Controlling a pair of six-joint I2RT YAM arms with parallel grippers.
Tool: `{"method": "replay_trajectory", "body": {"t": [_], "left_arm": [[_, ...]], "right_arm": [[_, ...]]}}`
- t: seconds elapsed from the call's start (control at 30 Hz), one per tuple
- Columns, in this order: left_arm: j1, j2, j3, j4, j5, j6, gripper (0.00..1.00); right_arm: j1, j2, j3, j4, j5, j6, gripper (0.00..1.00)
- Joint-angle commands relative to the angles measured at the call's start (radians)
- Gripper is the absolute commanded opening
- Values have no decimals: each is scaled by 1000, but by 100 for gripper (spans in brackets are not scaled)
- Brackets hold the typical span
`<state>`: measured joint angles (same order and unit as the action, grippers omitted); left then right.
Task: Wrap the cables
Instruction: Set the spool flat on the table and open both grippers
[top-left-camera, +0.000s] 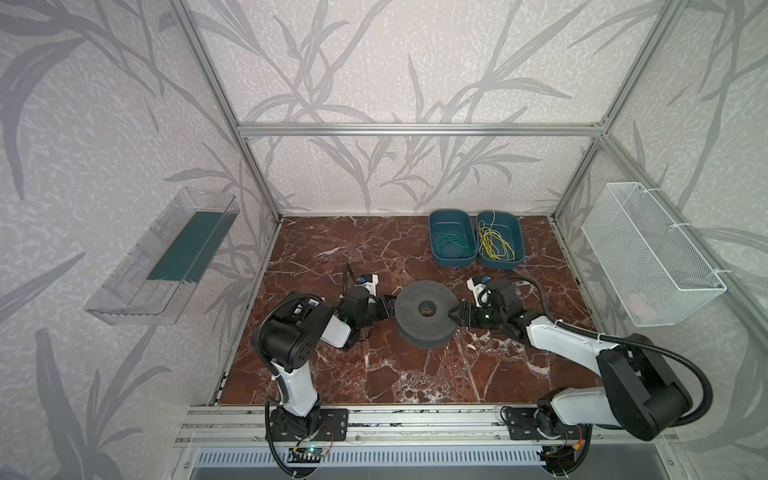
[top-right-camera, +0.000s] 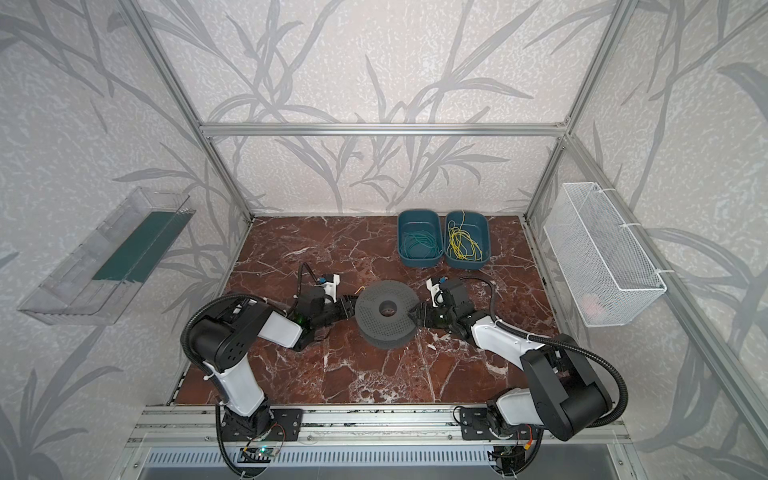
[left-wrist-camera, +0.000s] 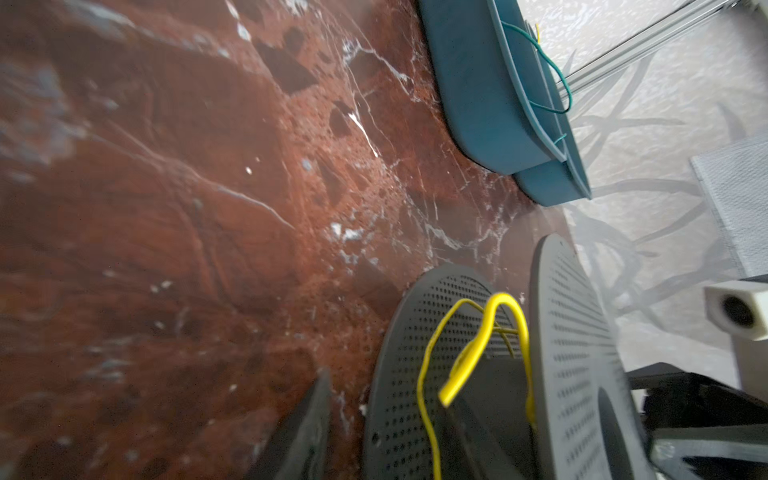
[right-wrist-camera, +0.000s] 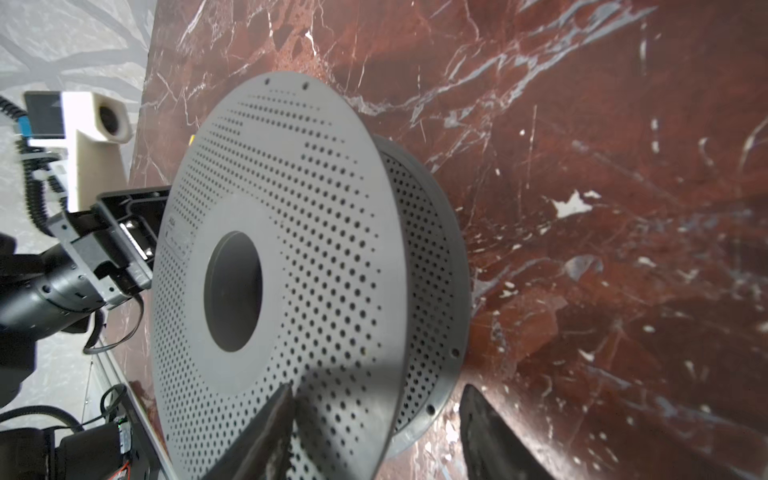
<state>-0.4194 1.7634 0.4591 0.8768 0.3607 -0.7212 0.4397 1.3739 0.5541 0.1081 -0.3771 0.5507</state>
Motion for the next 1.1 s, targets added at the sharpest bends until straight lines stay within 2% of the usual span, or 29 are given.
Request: {"method": "replay_trajectory", "body": {"t": [0.0, 0.13, 0.17, 0.2, 0.27, 0.37, 0.43, 0.47, 0.5, 0.53, 0.63, 0.67, 0.7, 0.73, 0.77, 0.83, 0.9, 1.0, 1.07], "left_arm": [[0, -113, 16, -184, -100, 83, 53], [0, -248, 38, -413, -232, 139, 61], [0, -279, 37, -450, -255, 144, 69], [0, -315, 36, -496, -289, 142, 86], [-1, -388, 30, -577, -356, 138, 99], [0, -529, 31, -722, -451, 124, 99], [-7, -636, 53, -826, -493, 131, 99], [-10, -697, 79, -896, -528, 136, 99], [-18, -750, 112, -969, -564, 147, 99], [-24, -795, 141, -1020, -604, 159, 99], [-28, -893, 266, -1192, -785, 201, 99], [-27, -918, 291, -1214, -856, 228, 99], [-27, -941, 290, -1187, -918, 286, 99], [-27, -961, 274, -1138, -964, 342, 99], [-27, -987, 229, -1050, -1019, 406, 99], [-26, -1043, 99, -835, -1024, 592, 99], [-21, -1073, -63, -571, -1036, 735, 99], [11, -1041, -265, -187, -1018, 878, 99], [48, -972, -307, -127, -1046, 875, 99]], "right_arm": [[-2, -4, -12, 19, 15, 10, 62], [-2, -32, 16, -38, 36, -11, 62], [-2, -42, 25, -56, 42, -16, 62], [-2, -59, 33, -74, 45, -21, 62], [-2, -93, 51, -113, 57, -31, 62], [-2, -160, 97, -211, 81, -65, 63], [-2, -223, 129, -270, 90, -97, 68], [-2, -268, 148, -296, 93, -116, 80], [0, -310, 171, -321, 104, -131, 99], [1, -343, 199, -349, 118, -145, 99], [62, -450, 298, -430, 296, -216, 99], [102, -476, 314, -450, 435, -180, 99], [131, -497, 311, -434, 557, -143, 99], [142, -511, 296, -393, 616, -154, 99], [146, -528, 256, -326, 627, -250, 99], [147, -563, 171, -178, 584, -499, 99], [145, -594, 66, -37, 573, -680, 99], [140, -579, -111, 274, 635, -862, 99], [114, -514, -155, 392, 651, -892, 99]]}}
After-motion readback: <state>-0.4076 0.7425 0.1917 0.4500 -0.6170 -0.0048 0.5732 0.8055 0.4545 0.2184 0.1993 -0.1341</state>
